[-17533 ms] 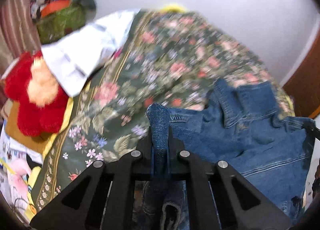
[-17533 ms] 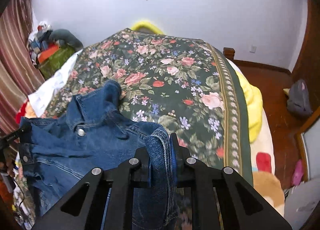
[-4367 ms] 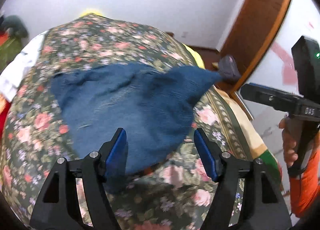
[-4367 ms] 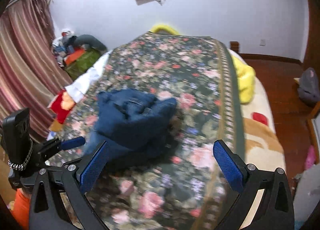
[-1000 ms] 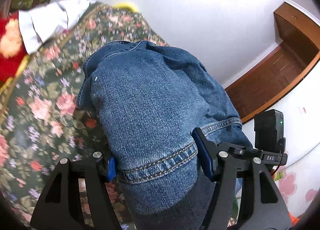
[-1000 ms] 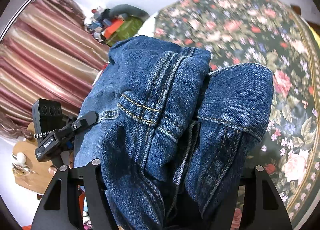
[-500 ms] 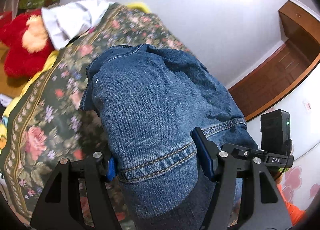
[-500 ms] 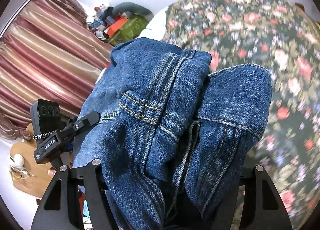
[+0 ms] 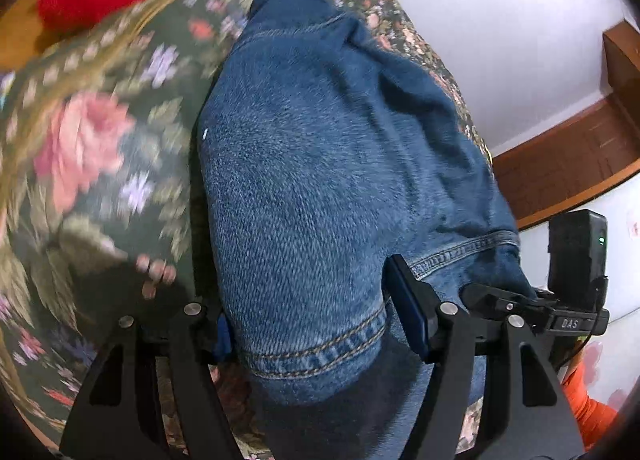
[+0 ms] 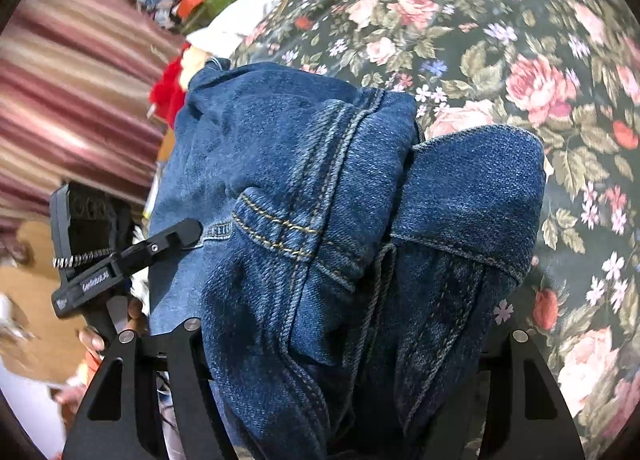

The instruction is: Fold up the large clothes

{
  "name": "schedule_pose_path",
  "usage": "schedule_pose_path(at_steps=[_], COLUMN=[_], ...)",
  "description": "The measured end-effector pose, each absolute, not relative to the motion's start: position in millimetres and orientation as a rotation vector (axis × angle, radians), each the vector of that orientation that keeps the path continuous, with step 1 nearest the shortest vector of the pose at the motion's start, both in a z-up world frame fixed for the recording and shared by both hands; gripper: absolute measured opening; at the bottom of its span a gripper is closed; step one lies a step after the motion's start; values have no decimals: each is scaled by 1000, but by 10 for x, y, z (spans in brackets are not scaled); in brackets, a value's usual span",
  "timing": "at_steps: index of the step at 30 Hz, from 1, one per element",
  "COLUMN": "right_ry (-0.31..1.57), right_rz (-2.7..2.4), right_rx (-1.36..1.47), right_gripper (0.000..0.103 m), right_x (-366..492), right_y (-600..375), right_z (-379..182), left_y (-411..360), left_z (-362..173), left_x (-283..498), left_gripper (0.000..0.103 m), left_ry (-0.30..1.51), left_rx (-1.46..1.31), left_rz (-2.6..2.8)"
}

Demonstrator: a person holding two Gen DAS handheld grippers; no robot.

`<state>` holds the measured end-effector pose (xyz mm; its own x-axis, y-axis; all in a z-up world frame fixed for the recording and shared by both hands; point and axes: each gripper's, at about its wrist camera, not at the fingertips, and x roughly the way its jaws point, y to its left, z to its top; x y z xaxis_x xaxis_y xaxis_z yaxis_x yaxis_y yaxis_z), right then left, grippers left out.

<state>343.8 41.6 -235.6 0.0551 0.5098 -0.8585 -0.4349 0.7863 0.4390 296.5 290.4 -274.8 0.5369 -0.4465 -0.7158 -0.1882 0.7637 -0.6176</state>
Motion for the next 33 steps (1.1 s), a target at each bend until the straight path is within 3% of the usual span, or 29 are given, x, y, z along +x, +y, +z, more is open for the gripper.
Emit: schedule_pose_path(at_steps=[8,16,22,25,29,33], right_ry=[1304,1239,1040,977,993,1043], right_rz=[718,723,707,711,727,681], right_rx=[-14,-87,-141,-173,-291,-370], right_gripper=[73,74,77,89,90,90], right_x=[3334,3231,3117,3076,3077,3174], right_y=[389,75,-26,99,347,346], right_z=[-2263,-1888,-1372,-1294,-1570,-1938], left_y=[2803,2589,2466,2346,2209,2156], left_z=[-2582,-2091,-1777,-1849,-2186,-2374], left_x=[2831,2624,2446,2475,2487,2355], left_gripper=[67,67,67,67,67,78], left_ry=[1008,931,834,850,939,939], left_rx=[-556,-299,-279,-267,-269,-232], left_rz=[-83,18,42,62,86,120])
